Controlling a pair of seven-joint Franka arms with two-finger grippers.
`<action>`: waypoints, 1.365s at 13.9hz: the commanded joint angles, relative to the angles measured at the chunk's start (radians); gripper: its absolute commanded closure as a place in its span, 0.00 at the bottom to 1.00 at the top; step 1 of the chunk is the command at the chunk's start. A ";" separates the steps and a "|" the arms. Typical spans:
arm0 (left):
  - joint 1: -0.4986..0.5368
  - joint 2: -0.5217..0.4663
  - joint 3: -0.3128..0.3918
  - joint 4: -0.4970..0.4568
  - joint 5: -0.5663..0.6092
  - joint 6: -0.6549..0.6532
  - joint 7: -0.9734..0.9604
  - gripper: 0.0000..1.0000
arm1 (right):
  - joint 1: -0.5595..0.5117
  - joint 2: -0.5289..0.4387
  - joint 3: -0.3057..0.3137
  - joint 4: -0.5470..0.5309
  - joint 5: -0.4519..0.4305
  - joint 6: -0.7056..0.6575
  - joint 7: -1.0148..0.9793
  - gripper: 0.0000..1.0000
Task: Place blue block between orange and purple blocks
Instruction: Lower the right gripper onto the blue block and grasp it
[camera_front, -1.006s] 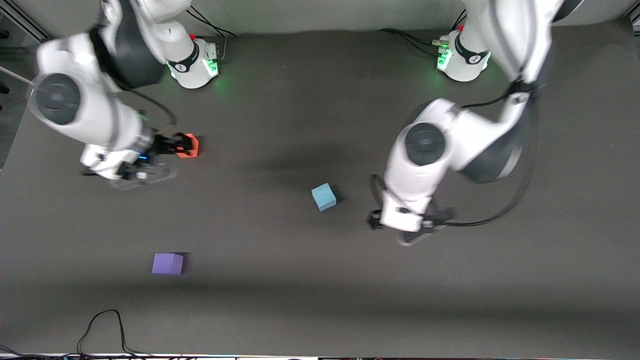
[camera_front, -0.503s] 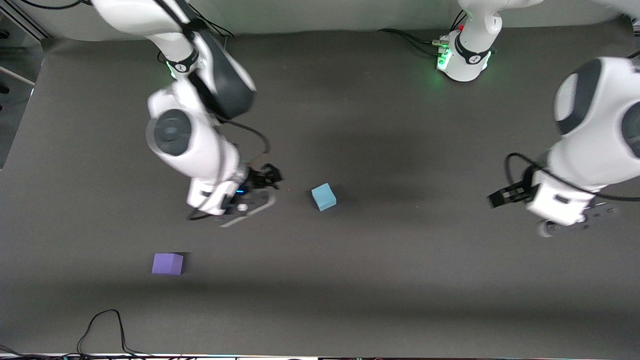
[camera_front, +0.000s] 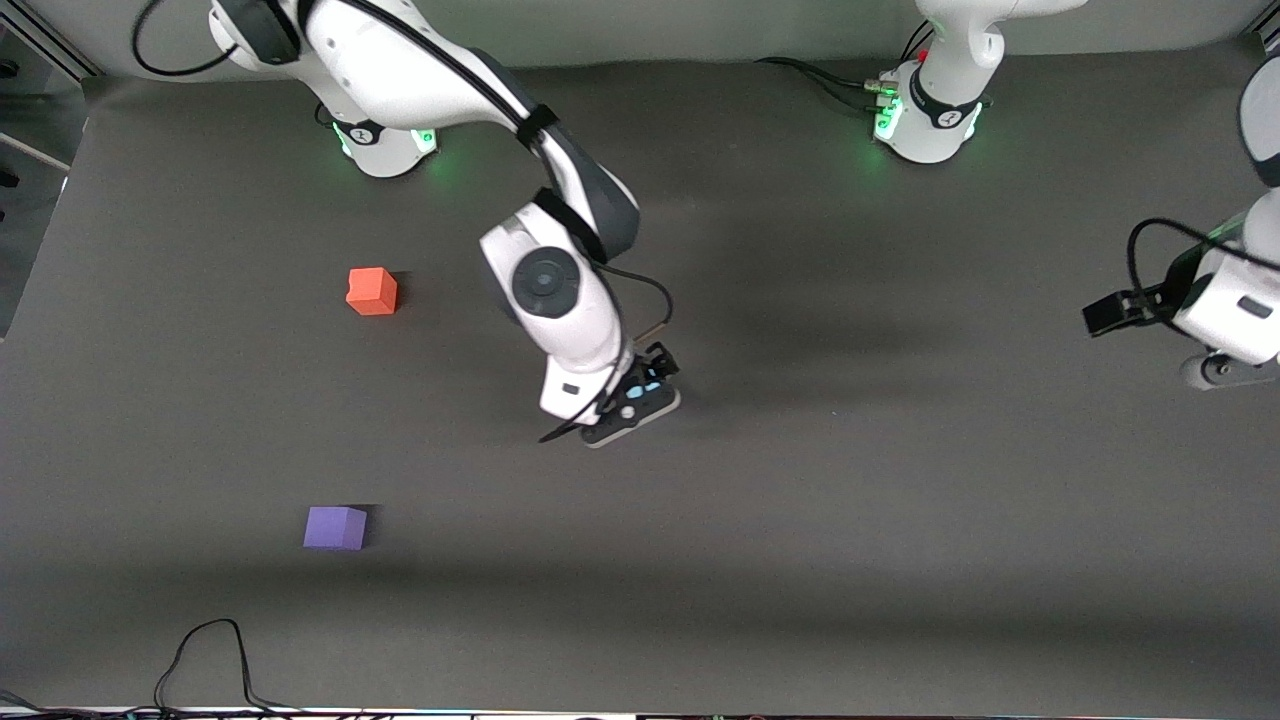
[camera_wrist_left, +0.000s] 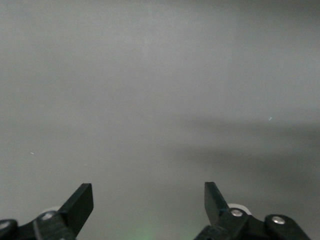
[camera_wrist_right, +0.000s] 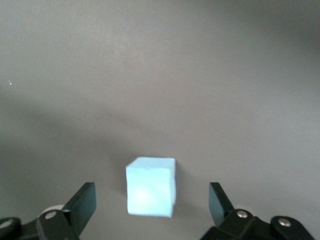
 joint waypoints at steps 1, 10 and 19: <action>-0.084 -0.070 0.108 -0.071 -0.030 0.062 0.098 0.00 | 0.037 0.025 -0.017 -0.049 0.015 0.093 0.026 0.00; -0.119 -0.073 0.108 -0.081 -0.053 0.091 0.061 0.00 | 0.086 0.031 -0.025 -0.275 0.017 0.368 0.027 0.34; -0.112 -0.064 0.112 -0.014 -0.086 -0.015 0.078 0.00 | 0.063 -0.214 -0.173 -0.353 0.028 0.014 0.069 0.70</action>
